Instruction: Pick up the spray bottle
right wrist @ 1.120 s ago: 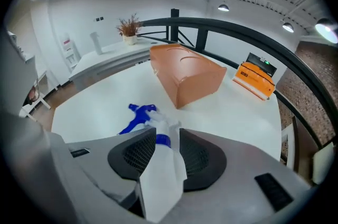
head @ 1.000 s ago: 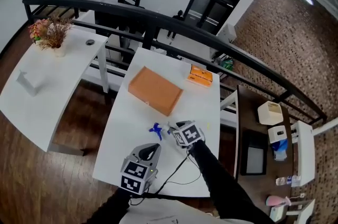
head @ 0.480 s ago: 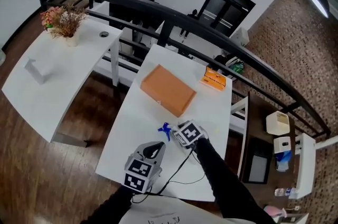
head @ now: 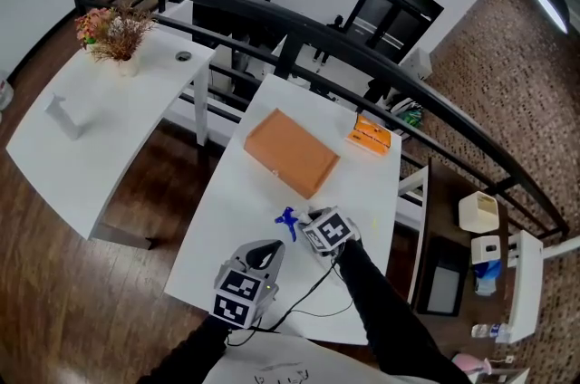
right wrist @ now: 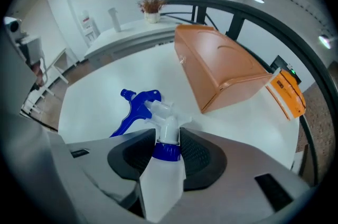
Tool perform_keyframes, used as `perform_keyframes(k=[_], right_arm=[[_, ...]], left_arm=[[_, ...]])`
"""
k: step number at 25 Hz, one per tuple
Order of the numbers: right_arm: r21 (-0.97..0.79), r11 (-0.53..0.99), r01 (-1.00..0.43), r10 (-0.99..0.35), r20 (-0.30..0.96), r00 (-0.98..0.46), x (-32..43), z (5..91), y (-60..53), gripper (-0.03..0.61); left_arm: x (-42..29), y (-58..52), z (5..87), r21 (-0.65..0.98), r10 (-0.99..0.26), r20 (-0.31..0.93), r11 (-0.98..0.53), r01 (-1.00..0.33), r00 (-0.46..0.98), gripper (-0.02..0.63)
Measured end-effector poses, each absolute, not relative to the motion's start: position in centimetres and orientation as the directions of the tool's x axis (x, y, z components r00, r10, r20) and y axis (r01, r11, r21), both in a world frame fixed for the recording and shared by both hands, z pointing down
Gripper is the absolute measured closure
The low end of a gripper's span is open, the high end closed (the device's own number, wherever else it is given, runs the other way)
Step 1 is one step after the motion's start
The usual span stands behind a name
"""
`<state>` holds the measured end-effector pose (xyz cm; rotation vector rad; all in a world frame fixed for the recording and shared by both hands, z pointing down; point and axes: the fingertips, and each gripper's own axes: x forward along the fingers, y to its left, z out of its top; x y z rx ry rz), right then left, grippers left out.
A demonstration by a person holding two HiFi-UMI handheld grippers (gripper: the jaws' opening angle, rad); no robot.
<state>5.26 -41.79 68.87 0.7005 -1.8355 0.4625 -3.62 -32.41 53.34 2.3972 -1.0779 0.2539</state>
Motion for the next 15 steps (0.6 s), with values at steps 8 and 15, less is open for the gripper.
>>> perform_keyframes(k=[8,15], right_arm=[[-0.071,0.654,-0.753,-0.562,0.621,-0.546,6.1,56.5,-39.3,0.454],[-0.112,0.559,-0.822,-0.769,0.302,-0.564,11.4,45.6,-34.5,0.454]], left_arm=[[-0.2,-30.6,50.5,0.303,-0.641,0.341,-0.617,-0.726,0.687,0.612],[4.3,-28.1,45.8,0.232,-0.627,0.297,-0.684,-0.691,0.720,0.612]])
